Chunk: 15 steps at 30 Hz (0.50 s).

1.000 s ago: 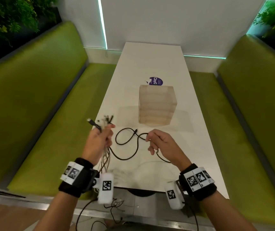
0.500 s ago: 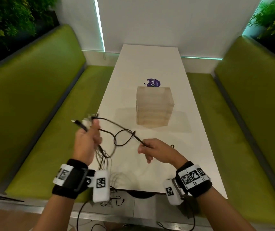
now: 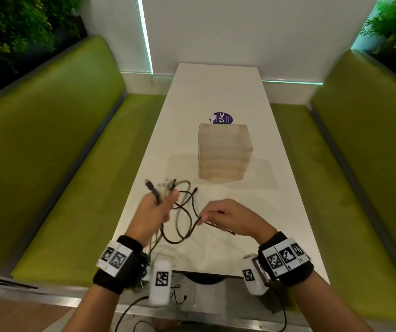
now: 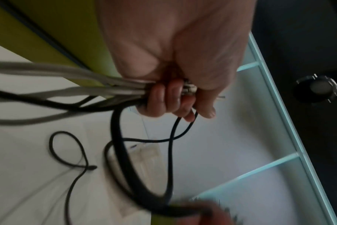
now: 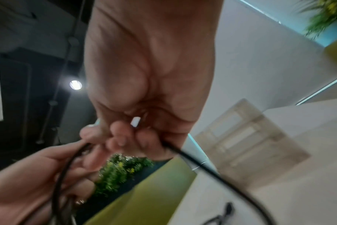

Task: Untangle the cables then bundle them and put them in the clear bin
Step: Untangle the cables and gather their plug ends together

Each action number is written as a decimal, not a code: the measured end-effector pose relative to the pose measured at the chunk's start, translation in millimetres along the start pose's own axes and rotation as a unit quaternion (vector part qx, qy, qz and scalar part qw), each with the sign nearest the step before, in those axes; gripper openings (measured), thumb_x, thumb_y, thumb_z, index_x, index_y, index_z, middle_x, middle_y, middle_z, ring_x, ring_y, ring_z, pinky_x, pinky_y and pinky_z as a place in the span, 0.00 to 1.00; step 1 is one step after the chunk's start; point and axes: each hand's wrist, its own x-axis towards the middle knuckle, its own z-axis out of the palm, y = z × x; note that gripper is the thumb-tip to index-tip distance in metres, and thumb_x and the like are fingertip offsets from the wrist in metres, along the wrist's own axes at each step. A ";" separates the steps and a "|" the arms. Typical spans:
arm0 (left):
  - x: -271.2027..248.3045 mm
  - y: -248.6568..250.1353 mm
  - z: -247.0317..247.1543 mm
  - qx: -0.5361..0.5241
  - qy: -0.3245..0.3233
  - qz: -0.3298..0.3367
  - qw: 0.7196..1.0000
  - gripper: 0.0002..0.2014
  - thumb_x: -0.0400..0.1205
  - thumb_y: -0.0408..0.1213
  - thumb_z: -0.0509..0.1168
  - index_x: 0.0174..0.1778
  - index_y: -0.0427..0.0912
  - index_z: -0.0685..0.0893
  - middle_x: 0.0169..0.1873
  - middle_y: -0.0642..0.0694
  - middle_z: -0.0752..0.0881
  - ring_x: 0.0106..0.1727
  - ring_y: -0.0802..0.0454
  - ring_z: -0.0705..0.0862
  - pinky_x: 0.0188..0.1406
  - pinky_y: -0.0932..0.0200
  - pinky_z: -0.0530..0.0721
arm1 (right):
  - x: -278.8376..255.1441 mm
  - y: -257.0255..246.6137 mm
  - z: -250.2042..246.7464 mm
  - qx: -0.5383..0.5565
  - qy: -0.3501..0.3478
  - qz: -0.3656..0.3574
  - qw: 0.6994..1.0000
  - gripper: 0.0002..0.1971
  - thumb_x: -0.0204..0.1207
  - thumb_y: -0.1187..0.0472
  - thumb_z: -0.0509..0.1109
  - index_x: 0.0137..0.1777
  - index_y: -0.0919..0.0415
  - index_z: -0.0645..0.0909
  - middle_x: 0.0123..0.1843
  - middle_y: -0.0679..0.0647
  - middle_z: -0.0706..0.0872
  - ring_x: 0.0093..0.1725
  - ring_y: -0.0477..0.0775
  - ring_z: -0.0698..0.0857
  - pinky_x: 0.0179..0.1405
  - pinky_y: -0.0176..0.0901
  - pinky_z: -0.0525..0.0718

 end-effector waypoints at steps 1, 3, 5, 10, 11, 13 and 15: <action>-2.6 -0.9 7.7 0.014 -0.038 0.002 0.999 0.14 0.78 0.48 0.67 0.31 0.46 0.75 0.21 0.56 0.67 0.21 0.59 0.62 0.20 0.67 0.64 | 3.5 -4.8 1.3 0.023 0.038 -0.003 0.999 0.05 0.79 0.61 0.69 0.45 0.59 0.85 0.26 0.43 0.78 0.22 0.43 0.70 0.23 0.35 0.69; -5.6 -2.9 18.7 0.023 -0.103 0.008 0.994 0.11 0.79 0.42 0.68 0.34 0.44 0.78 0.20 0.57 0.65 0.21 0.60 0.62 0.19 0.68 0.64 | 8.6 -11.3 2.2 0.086 0.115 -0.005 0.990 0.05 0.76 0.62 0.72 0.46 0.59 0.78 0.26 0.48 0.79 0.21 0.48 0.71 0.21 0.36 0.69; -6.6 -5.4 23.3 0.039 -0.135 0.016 0.990 0.08 0.81 0.37 0.68 0.39 0.38 0.79 0.21 0.57 0.63 0.21 0.60 0.60 0.20 0.67 0.63 | 12.1 -14.0 2.7 0.146 0.150 -0.008 0.978 0.11 0.76 0.63 0.73 0.46 0.59 0.71 0.24 0.50 0.79 0.19 0.51 0.71 0.19 0.36 0.68; -0.7 -5.7 0.8 -0.060 -0.040 0.013 0.997 0.15 0.81 0.36 0.66 0.27 0.46 0.77 0.20 0.54 0.65 0.20 0.58 0.60 0.20 0.65 0.59 | 7.8 -4.9 1.4 0.134 0.078 0.015 0.988 0.11 0.76 0.63 0.73 0.49 0.59 0.71 0.27 0.55 0.82 0.25 0.53 0.81 0.28 0.40 0.78; 2.1 -5.0 -8.7 -0.095 -0.011 0.012 0.995 0.13 0.80 0.36 0.66 0.29 0.47 0.78 0.21 0.54 0.66 0.20 0.58 0.61 0.20 0.64 0.58 | 5.9 1.7 0.2 0.113 0.053 0.021 0.992 0.08 0.77 0.63 0.71 0.48 0.60 0.74 0.30 0.55 0.84 0.29 0.51 0.83 0.34 0.40 0.80; 8.0 -4.0 -26.9 -0.140 0.049 0.017 0.989 0.11 0.82 0.35 0.65 0.33 0.44 0.78 0.23 0.52 0.67 0.20 0.59 0.62 0.19 0.65 0.60 | 2.6 16.1 -3.4 0.057 0.010 0.031 0.998 0.03 0.80 0.62 0.68 0.46 0.61 0.78 0.38 0.59 0.87 0.35 0.45 0.85 0.43 0.38 0.81; 12.5 -1.9 -42.8 -0.186 0.128 0.028 0.974 0.12 0.83 0.33 0.64 0.33 0.45 0.76 0.20 0.54 0.68 0.18 0.61 0.62 0.16 0.67 0.61 | -1.0 29.3 -6.4 -0.049 -0.020 0.052 0.997 0.06 0.82 0.58 0.65 0.45 0.58 0.80 0.40 0.57 0.88 0.37 0.42 0.84 0.46 0.37 0.80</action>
